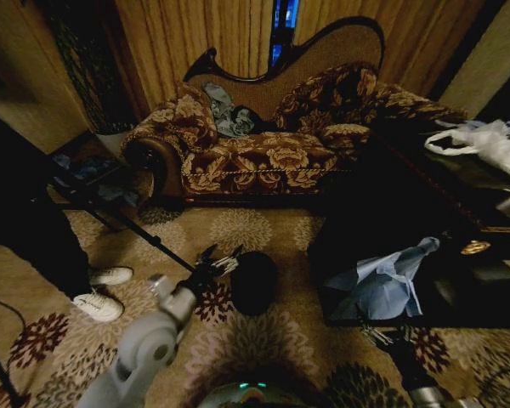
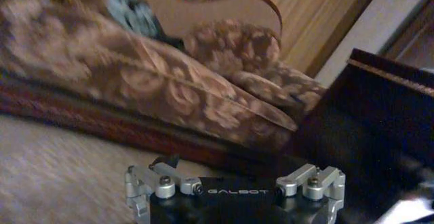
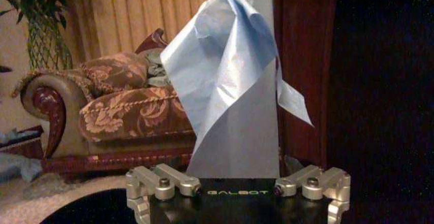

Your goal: Place a garbage bag over the trash bin.

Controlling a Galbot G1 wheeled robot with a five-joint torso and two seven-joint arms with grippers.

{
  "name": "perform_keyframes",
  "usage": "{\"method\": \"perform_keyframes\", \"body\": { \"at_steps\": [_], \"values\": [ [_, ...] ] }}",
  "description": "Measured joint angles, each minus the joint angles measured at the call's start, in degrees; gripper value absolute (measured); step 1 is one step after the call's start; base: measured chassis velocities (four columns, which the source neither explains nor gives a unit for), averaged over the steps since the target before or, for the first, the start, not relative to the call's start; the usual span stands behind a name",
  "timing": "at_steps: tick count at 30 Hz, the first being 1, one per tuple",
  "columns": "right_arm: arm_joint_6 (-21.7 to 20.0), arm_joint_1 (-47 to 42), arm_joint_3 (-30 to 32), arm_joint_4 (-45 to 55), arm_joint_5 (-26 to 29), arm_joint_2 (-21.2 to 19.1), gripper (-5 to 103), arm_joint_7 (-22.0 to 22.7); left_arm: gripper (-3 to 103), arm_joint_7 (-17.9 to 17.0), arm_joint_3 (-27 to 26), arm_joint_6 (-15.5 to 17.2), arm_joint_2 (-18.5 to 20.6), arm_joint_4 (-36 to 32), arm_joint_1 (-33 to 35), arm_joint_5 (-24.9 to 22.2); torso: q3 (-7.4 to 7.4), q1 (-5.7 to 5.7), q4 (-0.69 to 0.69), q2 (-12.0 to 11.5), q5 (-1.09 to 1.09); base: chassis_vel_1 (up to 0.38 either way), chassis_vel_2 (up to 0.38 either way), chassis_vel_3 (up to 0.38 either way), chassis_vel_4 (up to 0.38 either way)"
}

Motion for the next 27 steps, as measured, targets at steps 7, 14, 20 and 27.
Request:
{"method": "perform_keyframes", "body": {
  "at_steps": [7, 14, 20, 27],
  "values": [
    [-1.1, 0.7, -0.1, 0.5, -2.8, 1.1, 100, 0.9, 100, -4.0, 11.0, -0.2, -1.7, 2.3, -9.2, -13.4, 0.00, 0.00, 0.01, 0.0, 0.01, 0.000, 0.000, 0.000, 0.000],
    [-1.7, 1.5, -0.2, 0.9, -4.7, 1.8, 100, 1.8, 100, -11.4, 21.4, -1.5, -6.3, 4.3, -18.5, -21.6, 0.00, 0.00, 0.00, 0.0, 0.02, 0.000, 0.000, 0.000, 0.000],
    [-2.0, 2.1, -0.5, 1.1, -6.1, 3.0, 100, 2.2, 100, -15.6, 28.6, -2.2, -10.7, 7.2, -21.4, -26.6, 0.00, 0.00, 0.01, 0.0, 0.01, 0.000, 0.000, 0.000, 0.000],
    [-2.1, 2.2, -0.6, 1.3, -6.8, 3.7, 100, 2.3, 100, -16.0, 36.5, -3.8, -17.0, 12.5, -24.0, -27.1, -0.01, 0.00, 0.00, 0.0, 0.01, 0.000, 0.000, 0.000, 0.000]
  ]
}}
